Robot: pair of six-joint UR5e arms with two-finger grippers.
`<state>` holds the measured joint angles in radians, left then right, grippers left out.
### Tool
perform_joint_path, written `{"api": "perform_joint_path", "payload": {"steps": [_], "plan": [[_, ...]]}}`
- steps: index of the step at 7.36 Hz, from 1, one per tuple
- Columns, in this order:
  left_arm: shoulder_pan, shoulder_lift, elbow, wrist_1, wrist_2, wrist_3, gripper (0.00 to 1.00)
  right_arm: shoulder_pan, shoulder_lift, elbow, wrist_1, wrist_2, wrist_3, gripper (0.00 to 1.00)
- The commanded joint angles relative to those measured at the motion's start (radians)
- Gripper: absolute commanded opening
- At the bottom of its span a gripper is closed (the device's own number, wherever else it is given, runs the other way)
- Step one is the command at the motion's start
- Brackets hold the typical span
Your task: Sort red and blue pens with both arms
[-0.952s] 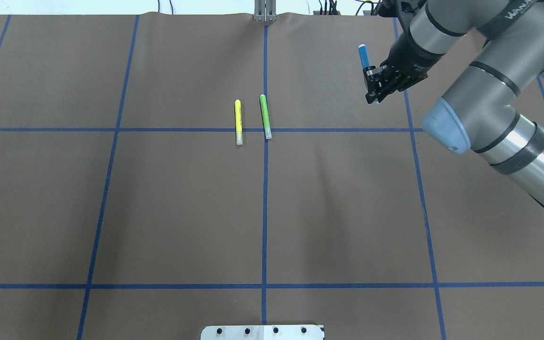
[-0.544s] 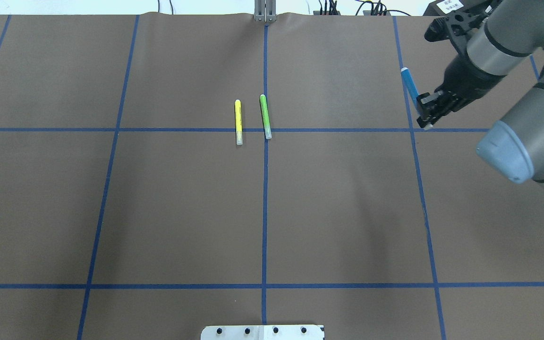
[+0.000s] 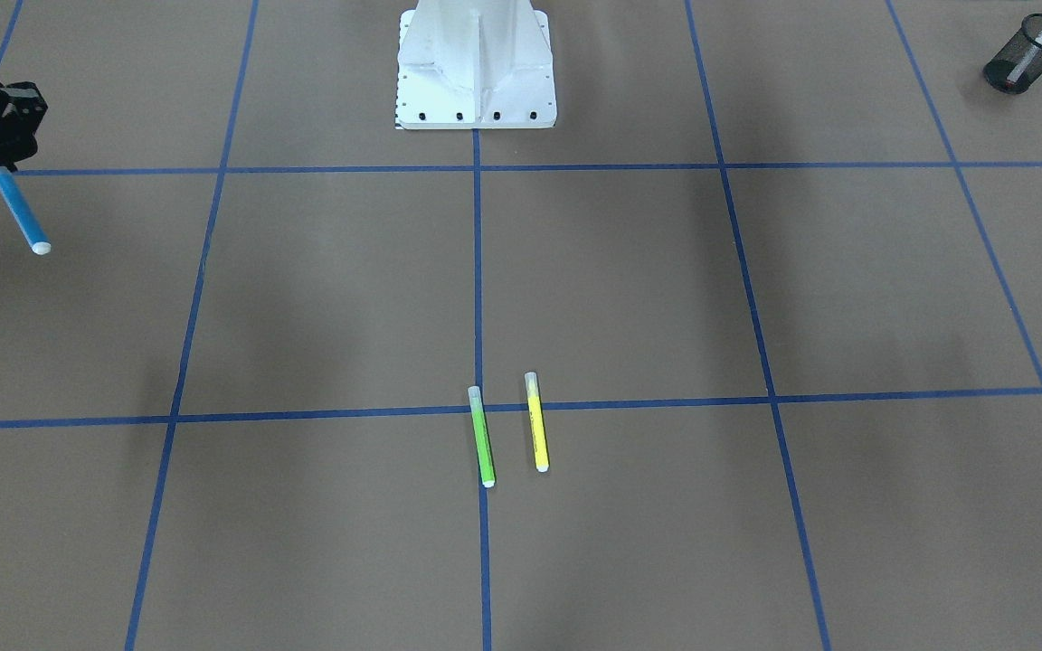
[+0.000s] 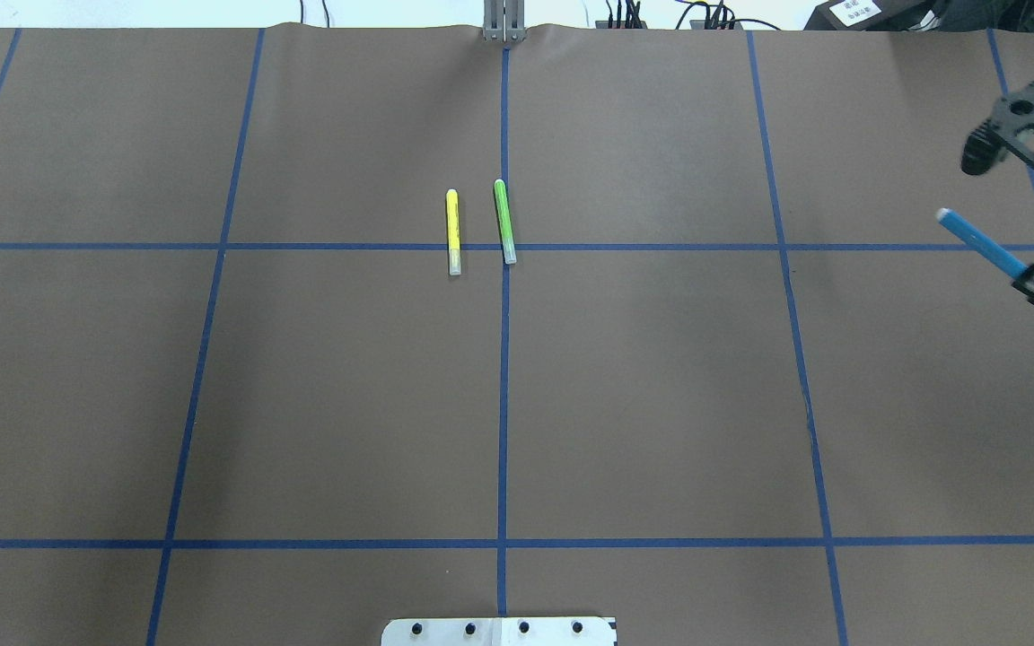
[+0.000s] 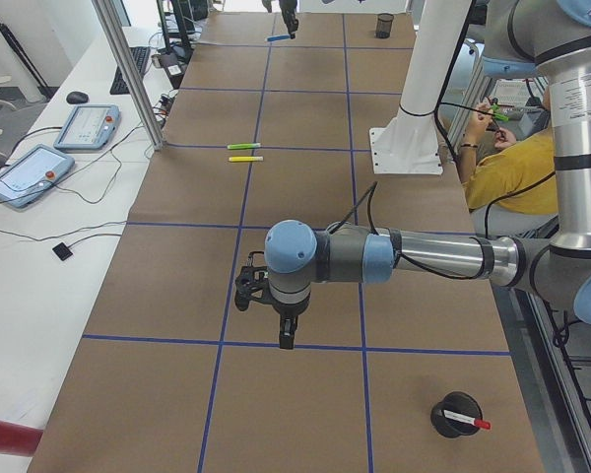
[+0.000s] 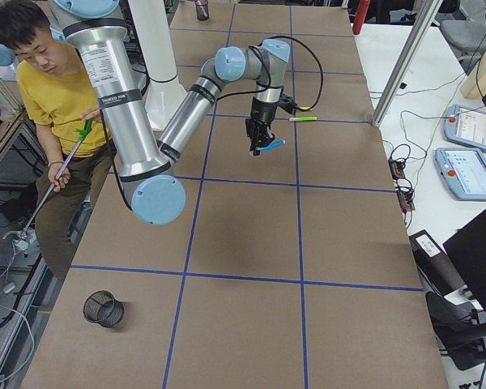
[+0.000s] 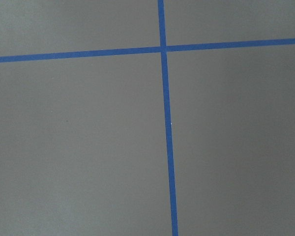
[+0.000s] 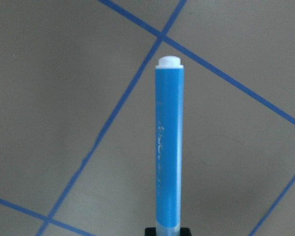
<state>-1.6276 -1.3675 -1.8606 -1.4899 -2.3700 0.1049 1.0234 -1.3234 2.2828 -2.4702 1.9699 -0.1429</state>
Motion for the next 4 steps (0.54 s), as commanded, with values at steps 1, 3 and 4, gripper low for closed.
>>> {"api": "perform_joint_path", "payload": {"steps": [1,3,4], "plan": [[0.0,0.002,0.0,-0.009,0.0,-0.001,1.0,0.016,-0.187,0.072,-0.033,-0.1,-0.171,0.0],[0.0,0.002,-0.002,-0.012,0.0,-0.002,1.0,0.021,-0.34,0.131,-0.032,-0.149,-0.216,0.0],[0.0,0.002,-0.003,-0.012,0.0,-0.002,1.0,0.027,-0.438,0.176,-0.021,-0.178,-0.263,0.0]]}}
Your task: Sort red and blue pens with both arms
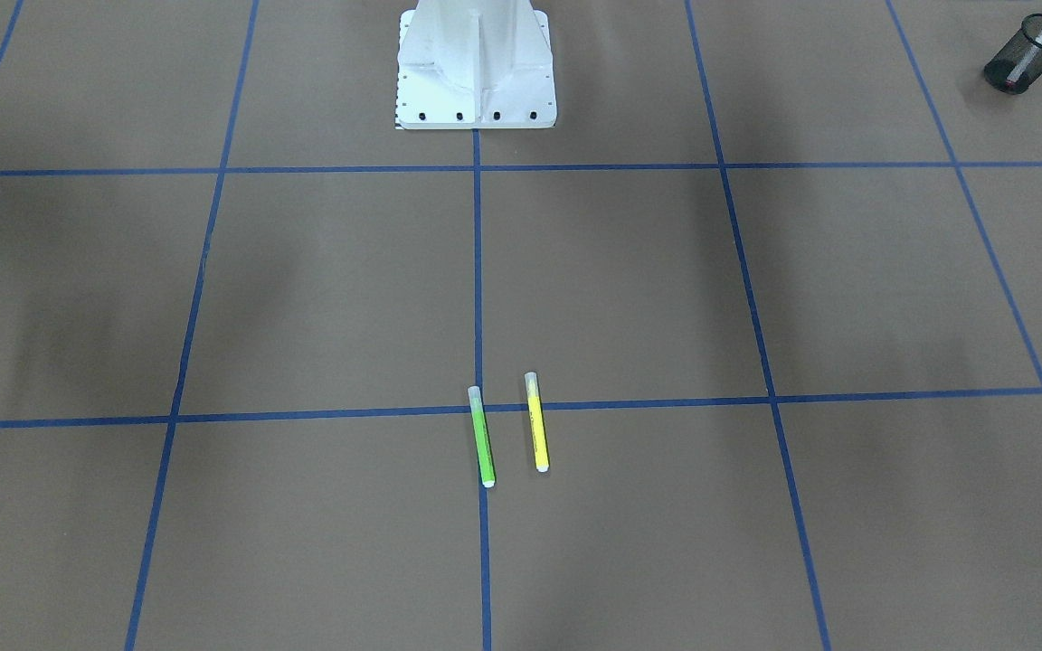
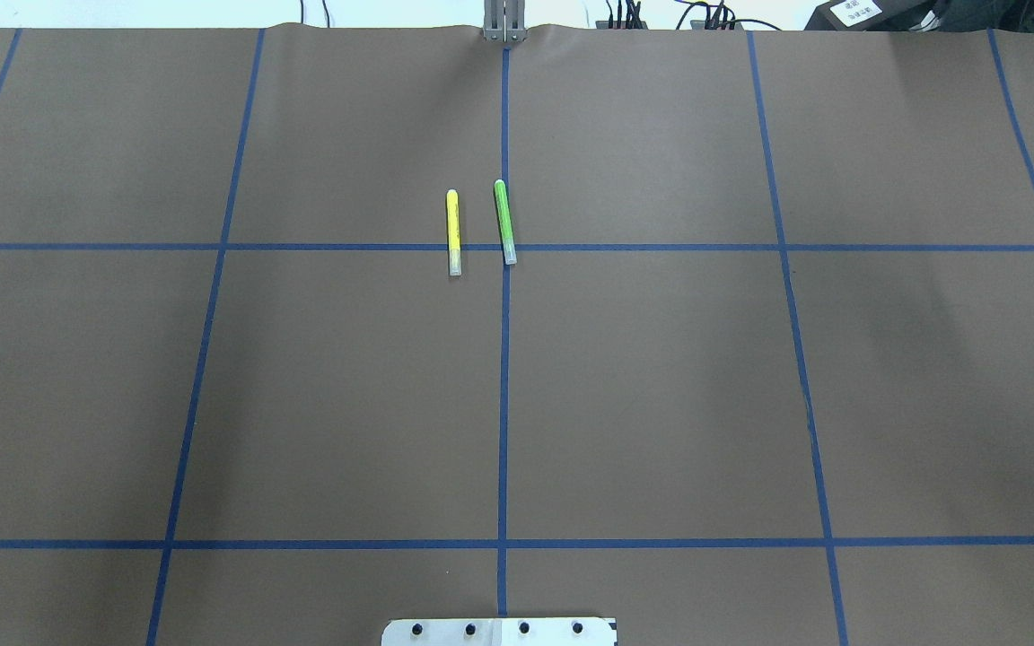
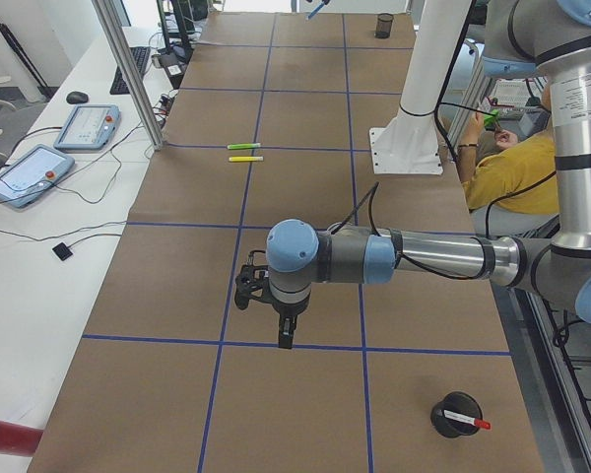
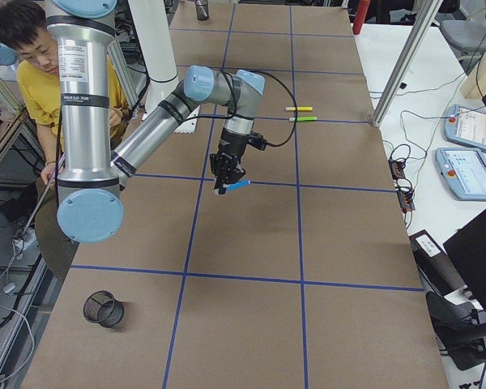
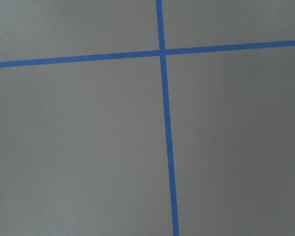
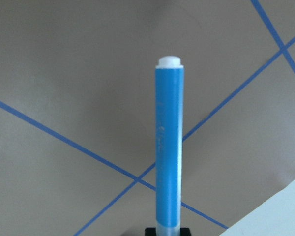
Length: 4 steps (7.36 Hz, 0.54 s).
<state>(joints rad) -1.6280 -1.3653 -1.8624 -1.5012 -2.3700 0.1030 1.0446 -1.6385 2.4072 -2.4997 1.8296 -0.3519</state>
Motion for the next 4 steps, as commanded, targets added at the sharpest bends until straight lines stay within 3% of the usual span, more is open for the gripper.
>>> {"api": "perform_joint_path", "payload": {"steps": [1,4], "plan": [[0.0,0.0,-0.003,-0.001,0.0,0.0,1.0,0.012,-0.215,0.07,0.015,-0.074,-0.096,0.0],[0.0,0.002,-0.011,-0.002,0.0,0.001,1.0,0.02,-0.415,0.058,0.042,-0.112,-0.104,0.0]]}}
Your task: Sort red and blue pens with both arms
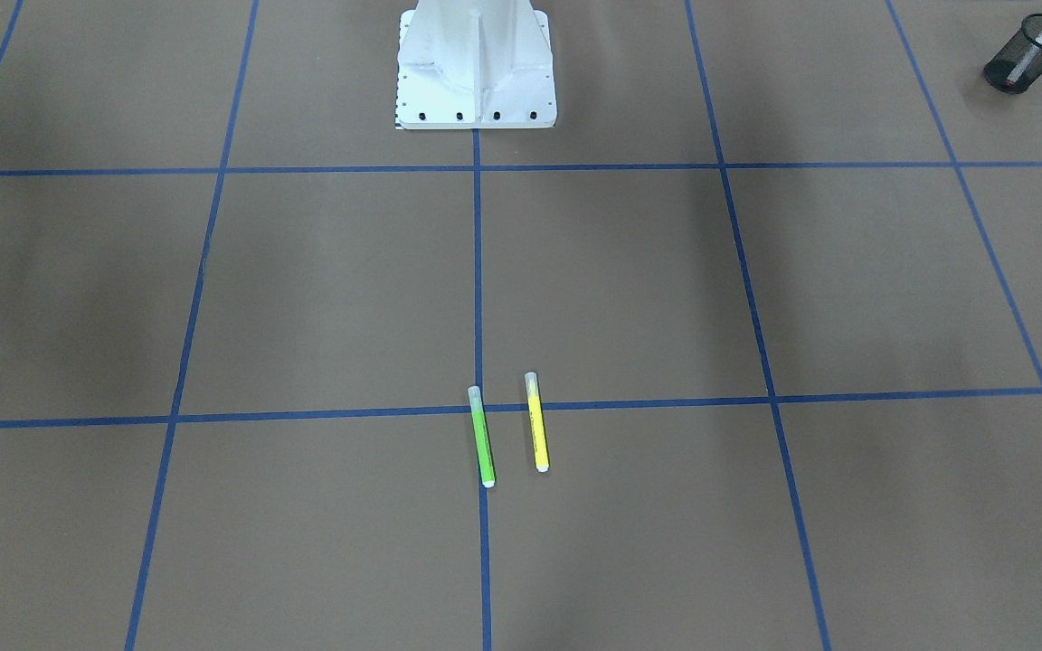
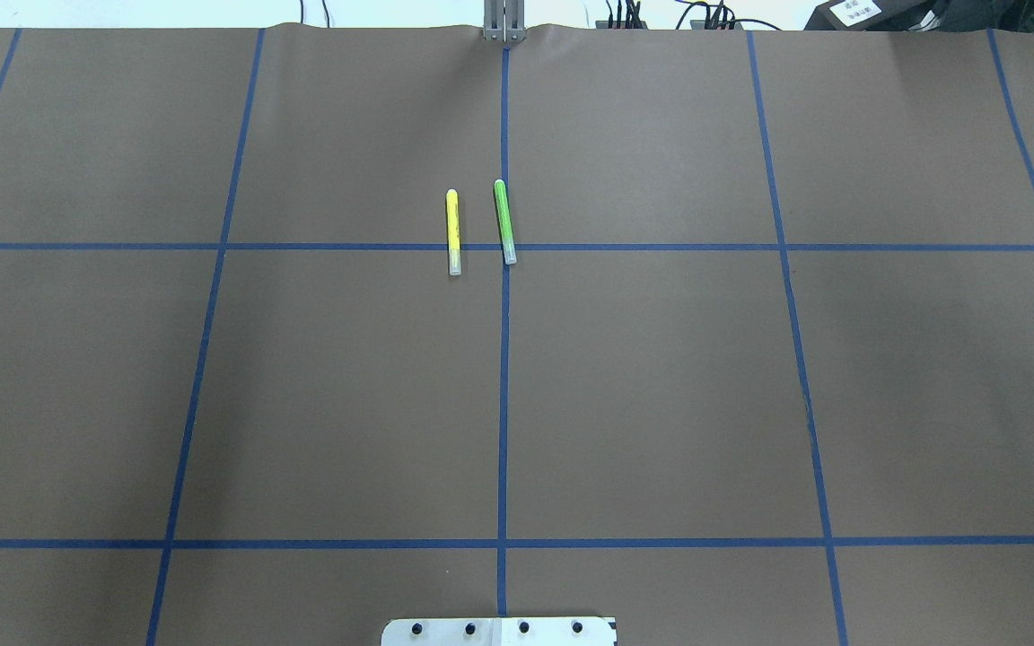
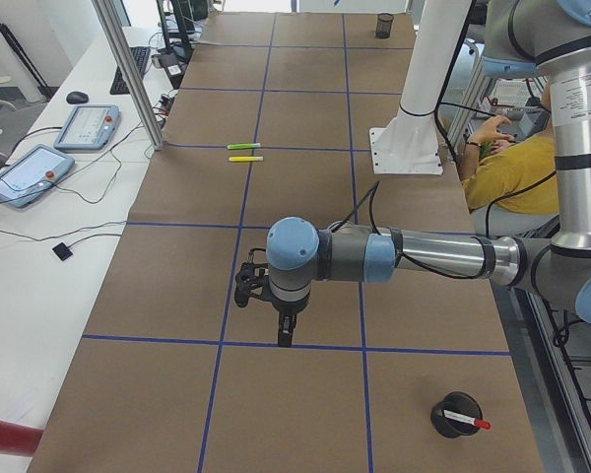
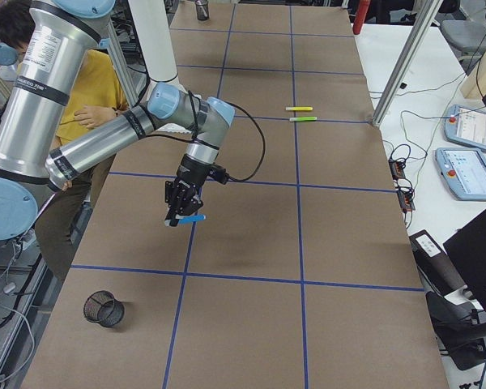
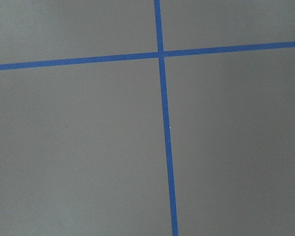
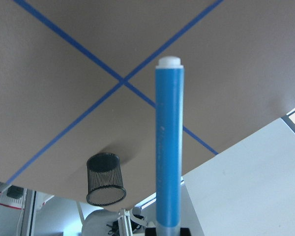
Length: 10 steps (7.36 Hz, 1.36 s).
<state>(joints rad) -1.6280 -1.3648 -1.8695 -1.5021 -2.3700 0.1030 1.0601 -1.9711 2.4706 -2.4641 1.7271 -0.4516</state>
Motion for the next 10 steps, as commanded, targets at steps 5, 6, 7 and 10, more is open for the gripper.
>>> {"api": "perform_joint_path", "payload": {"steps": [5,6,7,10], "plan": [[0.0,0.01,-0.008,-0.056,0.0,-0.003,1.0,0.0,-0.173,-0.172,-0.001,-0.05,-0.059,0.0],[0.0,0.015,-0.007,-0.082,0.0,-0.005,1.0,0.0,-0.193,-0.179,-0.004,-0.057,-0.059,0.0],[-0.001,0.016,-0.002,-0.086,0.0,-0.005,1.0,-0.002,-0.201,-0.185,-0.01,-0.067,-0.061,0.0],[-0.001,0.018,0.001,-0.086,0.0,-0.002,1.0,-0.005,-0.2,-0.218,-0.076,-0.064,-0.097,0.0]]}}
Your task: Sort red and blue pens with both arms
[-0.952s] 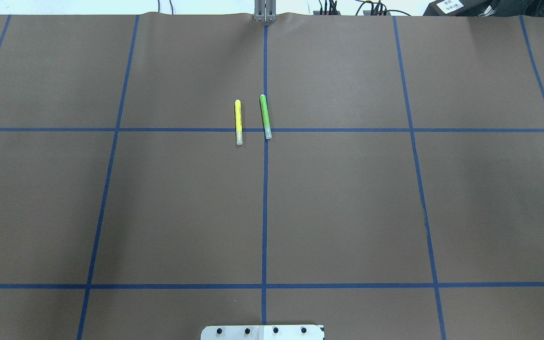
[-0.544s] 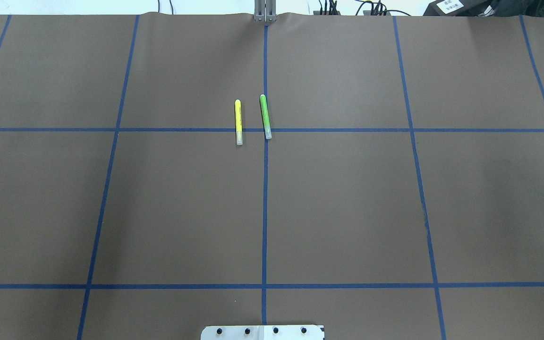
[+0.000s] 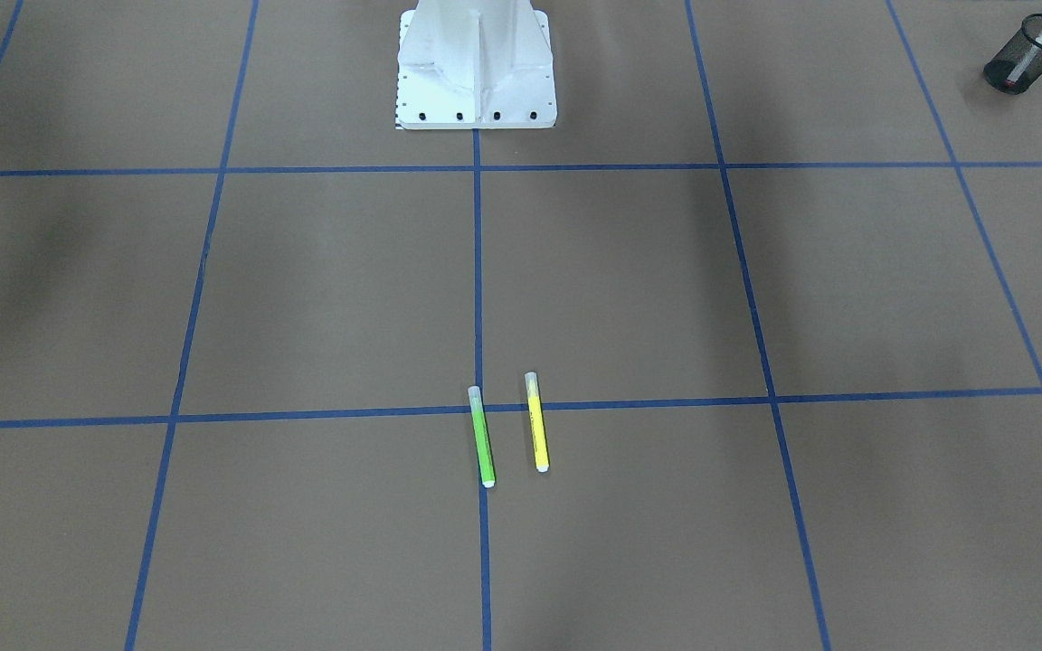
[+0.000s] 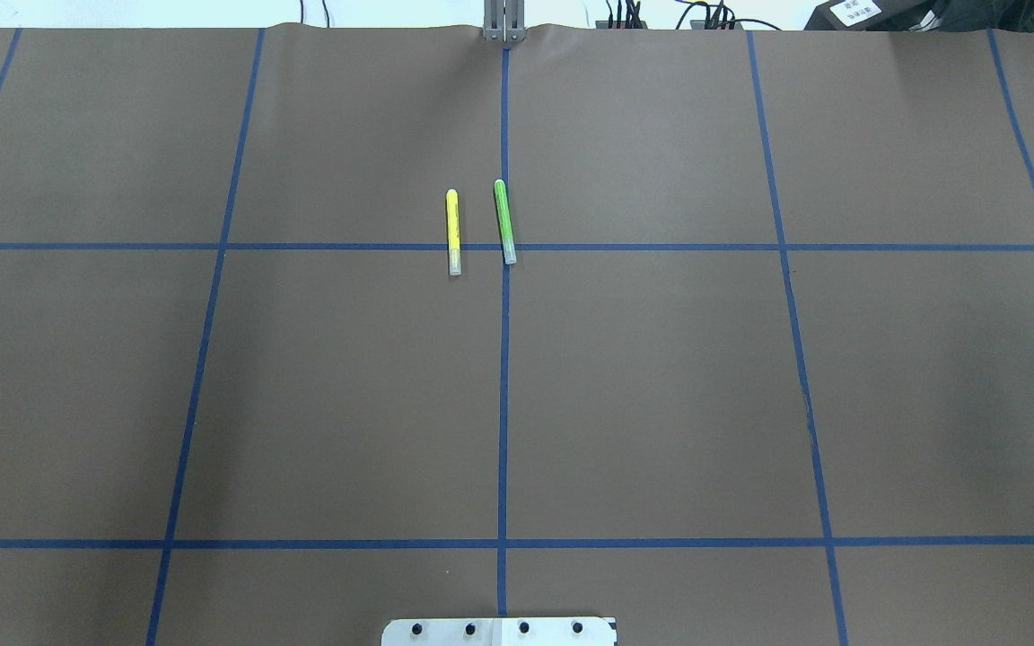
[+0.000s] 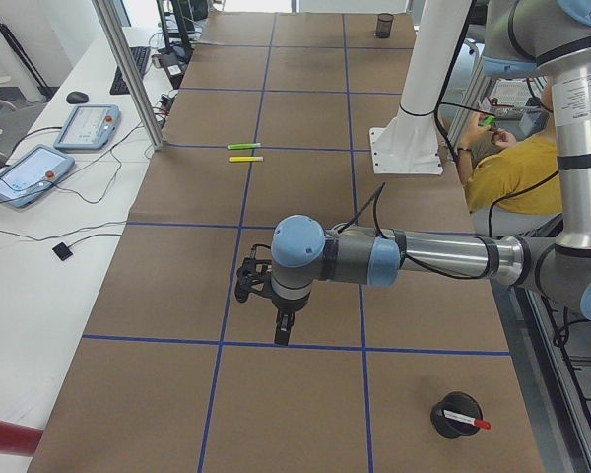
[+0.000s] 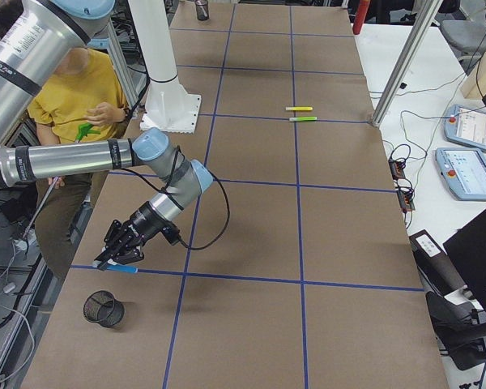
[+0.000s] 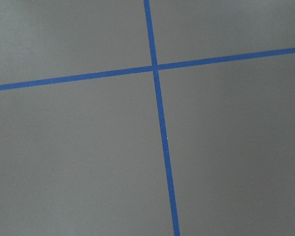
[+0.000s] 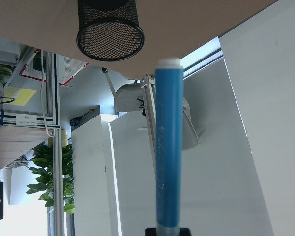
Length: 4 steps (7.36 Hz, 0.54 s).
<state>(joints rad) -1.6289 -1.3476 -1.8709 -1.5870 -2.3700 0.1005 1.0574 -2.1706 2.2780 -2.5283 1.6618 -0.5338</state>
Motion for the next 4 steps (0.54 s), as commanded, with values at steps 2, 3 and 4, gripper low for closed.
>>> {"api": "perform_joint_path", "payload": {"steps": [2,3,4], "plan": [[-0.002,0.008,0.004,-0.001,-0.005,0.004,1.0,-0.007,0.017,-0.141,0.04,0.027,-0.032,0.0],[0.0,0.037,-0.005,-0.002,-0.043,0.007,1.0,-0.007,0.021,-0.243,0.162,0.042,-0.032,0.0],[-0.002,0.048,-0.007,-0.004,-0.064,0.008,1.0,-0.007,0.021,-0.265,0.186,0.068,-0.037,0.0]]}}
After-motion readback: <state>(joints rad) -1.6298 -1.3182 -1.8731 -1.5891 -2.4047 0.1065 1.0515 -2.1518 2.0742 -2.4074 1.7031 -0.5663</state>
